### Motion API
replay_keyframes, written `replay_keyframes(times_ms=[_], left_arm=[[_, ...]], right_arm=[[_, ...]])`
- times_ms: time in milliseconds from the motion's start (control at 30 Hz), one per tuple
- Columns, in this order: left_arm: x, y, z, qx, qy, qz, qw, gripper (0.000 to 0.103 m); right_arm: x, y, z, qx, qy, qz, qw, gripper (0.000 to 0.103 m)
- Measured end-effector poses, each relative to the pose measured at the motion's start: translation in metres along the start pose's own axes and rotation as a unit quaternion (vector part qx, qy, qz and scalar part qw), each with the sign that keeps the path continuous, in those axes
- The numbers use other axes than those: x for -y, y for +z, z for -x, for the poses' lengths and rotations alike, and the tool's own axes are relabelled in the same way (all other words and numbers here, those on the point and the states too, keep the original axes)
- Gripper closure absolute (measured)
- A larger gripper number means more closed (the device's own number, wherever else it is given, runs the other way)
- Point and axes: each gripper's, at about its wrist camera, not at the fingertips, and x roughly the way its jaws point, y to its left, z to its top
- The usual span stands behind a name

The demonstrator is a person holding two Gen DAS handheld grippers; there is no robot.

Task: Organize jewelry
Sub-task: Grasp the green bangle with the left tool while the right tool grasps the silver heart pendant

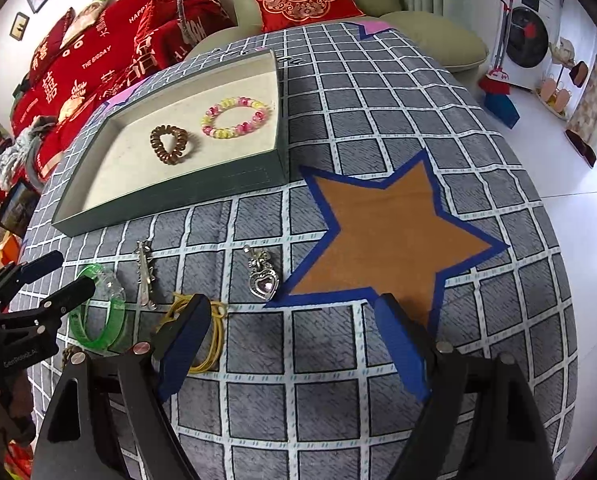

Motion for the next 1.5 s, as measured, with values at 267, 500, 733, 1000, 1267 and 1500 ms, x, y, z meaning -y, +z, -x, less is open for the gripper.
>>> replay_keyframes(times_ms=[267, 500, 733, 1000, 1267, 1500], left_arm=[[0.011, 0.0, -0.013, -0.023, -0.008, -0.025, 0.9994, 0.03], [0.016, -0.002, -0.014, -0.024, -0.014, -0.036, 0.9989, 0.038], [0.018, -0.001, -0.013, -0.023, -0.023, -0.046, 0.9984, 0.059], [0.017, -0.002, -0.005, -0.008, -0.025, -0.048, 0.9985, 0.083], [0.011, 0.005, 0.016, 0.018, -0.042, -0.025, 0.9986, 0.085], [0.011, 0.007, 0.027, 0.028, -0.017, -0.027, 0.9991, 0.084]], right_arm=[[-0.006, 0.004, -0.011, 0.003, -0.01, 0.006, 1.0, 0.022], [-0.02, 0.007, -0.015, 0.01, -0.034, 0.039, 0.999, 0.032], [-0.034, 0.004, -0.017, 0.014, -0.058, 0.077, 0.995, 0.045], [-0.036, 0.007, -0.015, 0.01, -0.049, 0.078, 0.996, 0.084], [-0.019, 0.012, 0.002, 0.026, -0.01, 0.035, 0.999, 0.084], [-0.01, 0.02, 0.02, 0.04, 0.009, 0.02, 0.999, 0.084]])
